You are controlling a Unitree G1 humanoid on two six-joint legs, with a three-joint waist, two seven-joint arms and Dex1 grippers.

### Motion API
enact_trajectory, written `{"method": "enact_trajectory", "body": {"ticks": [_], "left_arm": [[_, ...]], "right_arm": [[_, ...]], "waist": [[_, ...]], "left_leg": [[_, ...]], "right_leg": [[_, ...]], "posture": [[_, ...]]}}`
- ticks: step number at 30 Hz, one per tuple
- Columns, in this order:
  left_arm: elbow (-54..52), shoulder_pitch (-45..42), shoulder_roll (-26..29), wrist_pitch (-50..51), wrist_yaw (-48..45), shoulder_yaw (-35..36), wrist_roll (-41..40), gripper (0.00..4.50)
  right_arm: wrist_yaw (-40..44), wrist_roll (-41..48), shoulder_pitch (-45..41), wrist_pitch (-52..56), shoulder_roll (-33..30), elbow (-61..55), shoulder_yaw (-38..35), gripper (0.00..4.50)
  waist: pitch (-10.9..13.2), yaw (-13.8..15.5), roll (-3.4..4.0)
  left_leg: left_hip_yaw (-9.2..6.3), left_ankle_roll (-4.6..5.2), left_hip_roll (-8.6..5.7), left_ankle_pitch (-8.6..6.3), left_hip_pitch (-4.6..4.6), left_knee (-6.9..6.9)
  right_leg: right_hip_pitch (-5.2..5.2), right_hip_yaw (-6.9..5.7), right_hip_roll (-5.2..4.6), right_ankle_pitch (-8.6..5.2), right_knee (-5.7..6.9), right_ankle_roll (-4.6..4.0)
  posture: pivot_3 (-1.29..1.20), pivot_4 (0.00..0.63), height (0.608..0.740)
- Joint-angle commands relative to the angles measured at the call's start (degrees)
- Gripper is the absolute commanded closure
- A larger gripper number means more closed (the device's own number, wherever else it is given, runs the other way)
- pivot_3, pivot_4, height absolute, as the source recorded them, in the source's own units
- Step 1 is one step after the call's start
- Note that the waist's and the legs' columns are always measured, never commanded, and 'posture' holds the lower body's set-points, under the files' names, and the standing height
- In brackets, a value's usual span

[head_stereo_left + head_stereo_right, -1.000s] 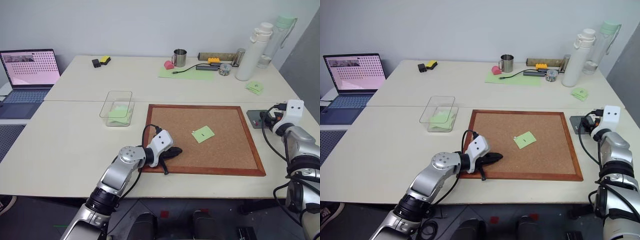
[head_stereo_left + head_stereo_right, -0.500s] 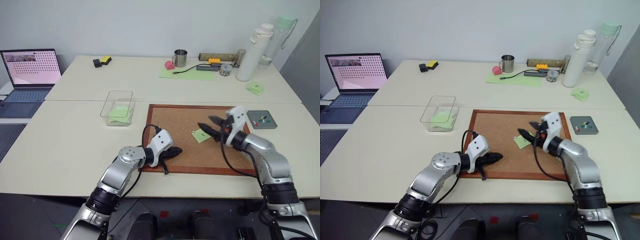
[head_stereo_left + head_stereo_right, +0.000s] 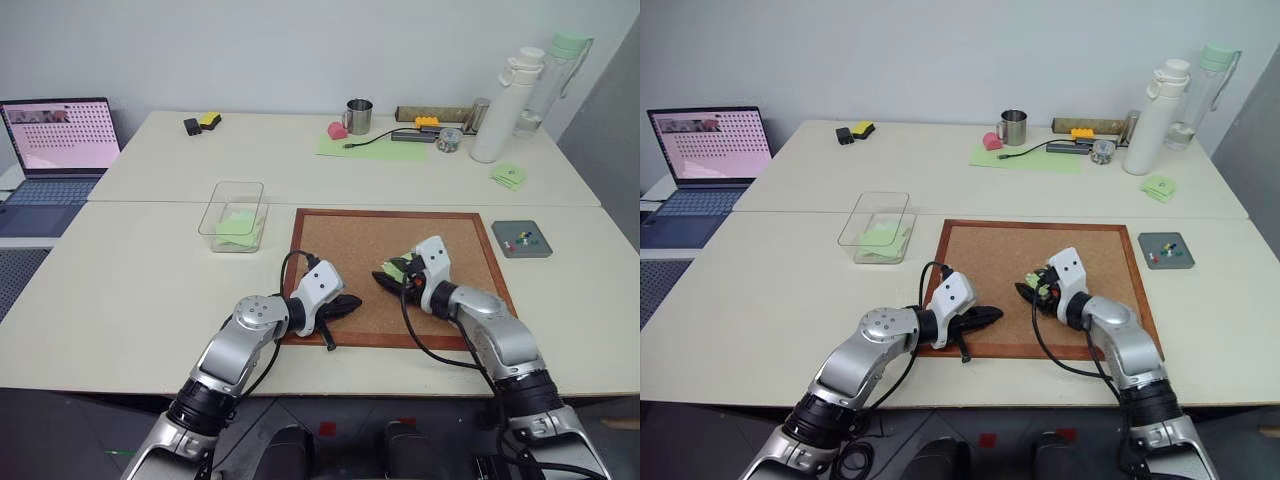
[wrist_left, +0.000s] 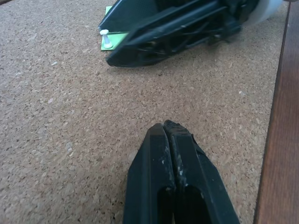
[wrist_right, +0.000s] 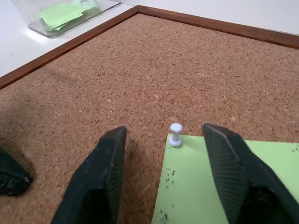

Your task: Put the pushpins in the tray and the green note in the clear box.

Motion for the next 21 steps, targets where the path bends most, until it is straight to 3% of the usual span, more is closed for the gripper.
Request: {"method": "enact_trajectory", "body": {"ticks": [1,10,15,21], "left_arm": [[0.5,1.58,1.35,2.41,0.49,-0.48,0.59,4.5],[0.37,1.34,1.55,2.68,0.8,-0.58,0.52,4.5],[0.54,1.25,1.61,2.64,0.63,-0.73,0.39,4.5],[0.79,1.0,0.49,2.29,0.94,0.38,-0.94,4.5]], "right_arm": [[0.68,-0.57,-0.97,-1.99,0.83,0.71,0.03,2.76],[0.53,-0.55,-1.39,-3.43,1.62,1.79,-1.38,4.46],[1.35,0.29,-0.59,-3.09,0.87,-1.17,-1.99,4.46],[2.07,3.47,1.06,-0.09,-1.17,-13.95,-3.85,4.46]], "waist": [[0.0,0.0,0.0],[0.0,-0.07,0.0],[0.0,-0.08,0.0],[0.04,0.02,0.03]], "left_leg": [[0.0,0.0,0.0,0.0,0.0,0.0],[-0.01,0.0,0.01,0.0,0.02,0.0],[-0.01,0.0,0.01,0.0,0.03,0.0],[-0.01,-0.01,-0.03,0.0,-0.02,-0.04]], "right_leg": [[0.0,0.0,0.0,0.0,0.0,0.0],[0.0,0.0,0.0,0.0,0.04,0.0],[0.0,0.01,0.0,0.0,0.06,0.0],[-0.03,-0.01,-0.02,0.0,0.05,0.0]], "posture": [[0.0,0.15,0.74],[0.0,0.15,0.74],[0.0,0.15,0.74],[0.0,0.15,0.74]]}}
